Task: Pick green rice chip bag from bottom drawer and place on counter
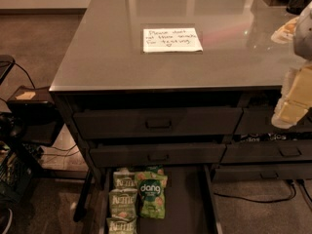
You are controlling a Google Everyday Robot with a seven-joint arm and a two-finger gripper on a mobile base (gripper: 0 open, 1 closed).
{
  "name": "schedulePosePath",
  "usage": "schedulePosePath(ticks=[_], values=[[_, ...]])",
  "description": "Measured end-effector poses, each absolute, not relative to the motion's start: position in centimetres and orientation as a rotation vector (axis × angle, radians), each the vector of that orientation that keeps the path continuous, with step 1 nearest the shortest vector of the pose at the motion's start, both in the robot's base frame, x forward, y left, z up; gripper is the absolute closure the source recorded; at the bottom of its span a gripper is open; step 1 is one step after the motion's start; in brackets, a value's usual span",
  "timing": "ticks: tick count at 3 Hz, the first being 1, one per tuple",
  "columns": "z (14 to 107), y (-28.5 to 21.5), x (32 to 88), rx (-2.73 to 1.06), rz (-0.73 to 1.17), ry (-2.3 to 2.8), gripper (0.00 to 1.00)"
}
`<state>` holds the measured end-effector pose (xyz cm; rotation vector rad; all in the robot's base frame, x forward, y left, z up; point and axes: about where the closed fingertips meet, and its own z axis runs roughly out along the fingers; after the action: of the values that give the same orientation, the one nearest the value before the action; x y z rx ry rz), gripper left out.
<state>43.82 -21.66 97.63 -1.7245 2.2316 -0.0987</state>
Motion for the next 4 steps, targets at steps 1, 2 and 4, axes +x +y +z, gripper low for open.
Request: schedulePosePath(ticks=[1, 2, 4], values=[[97.6, -21.7, 43.8, -1.724, -0.099, 2.231, 0.00], [95.7, -21.3, 43.5, -1.687, -0.064, 2.222, 0.00], [83.8, -16.9, 42.3, -1.601, 0.143, 2.170, 0.00]])
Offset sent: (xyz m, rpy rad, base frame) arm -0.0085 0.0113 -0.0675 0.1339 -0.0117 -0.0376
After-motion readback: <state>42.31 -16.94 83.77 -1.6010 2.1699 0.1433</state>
